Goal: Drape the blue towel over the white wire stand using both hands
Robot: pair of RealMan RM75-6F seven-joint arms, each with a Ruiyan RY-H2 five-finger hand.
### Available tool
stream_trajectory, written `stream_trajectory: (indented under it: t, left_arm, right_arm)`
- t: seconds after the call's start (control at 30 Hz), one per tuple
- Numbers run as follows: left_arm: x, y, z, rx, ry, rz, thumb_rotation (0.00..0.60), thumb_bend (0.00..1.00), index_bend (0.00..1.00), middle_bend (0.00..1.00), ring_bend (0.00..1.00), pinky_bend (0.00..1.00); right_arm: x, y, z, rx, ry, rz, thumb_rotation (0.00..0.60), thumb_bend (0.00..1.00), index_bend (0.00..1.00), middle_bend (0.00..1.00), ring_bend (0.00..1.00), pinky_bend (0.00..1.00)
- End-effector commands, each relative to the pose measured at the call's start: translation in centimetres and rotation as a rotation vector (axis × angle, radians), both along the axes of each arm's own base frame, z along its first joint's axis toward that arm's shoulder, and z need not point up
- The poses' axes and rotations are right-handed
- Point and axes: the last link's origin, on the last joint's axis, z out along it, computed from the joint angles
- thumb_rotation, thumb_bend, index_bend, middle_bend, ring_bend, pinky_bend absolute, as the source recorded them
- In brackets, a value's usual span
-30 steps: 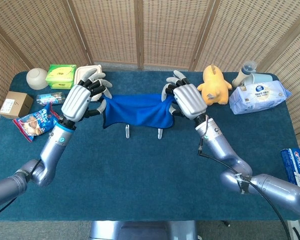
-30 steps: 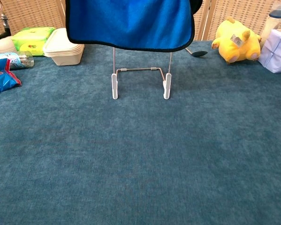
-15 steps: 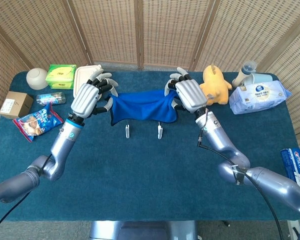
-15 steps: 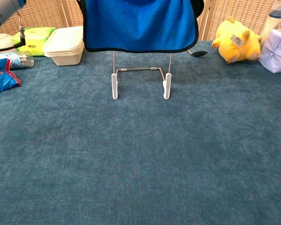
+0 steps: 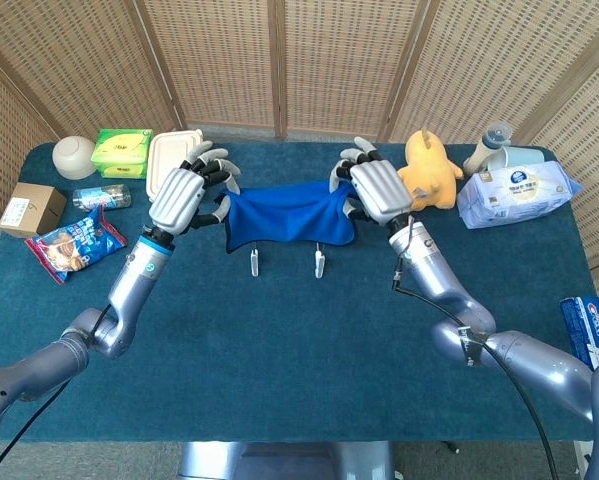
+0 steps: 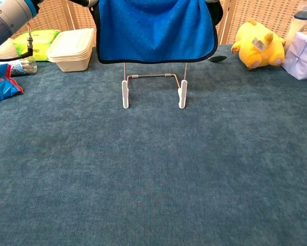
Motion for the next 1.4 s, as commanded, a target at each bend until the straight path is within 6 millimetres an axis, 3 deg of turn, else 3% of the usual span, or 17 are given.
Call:
stream_trajectory:
  t: [0.03, 1.4]
  left_arm:
    - [-0.2, 0.0, -0.2, -0.004, 0.002, 0.006, 0.6, 0.61, 0.77, 0.38, 0.21, 0.09]
    - [-1.8, -0.5, -1.1, -0.022, 0.009, 0.036, 0.6, 0.61, 0.77, 0.38, 0.21, 0.08]
  right_arm:
    - [-0.1, 0.0, -0.2, 0.001, 0.01, -0.001, 0.6, 0.46, 0.94, 0.44, 0.21, 0.08]
    - [-1.2, 0.1, -1.6, 0.017, 0.006, -0.022, 0.6, 0.46, 0.94, 0.44, 0.21, 0.08]
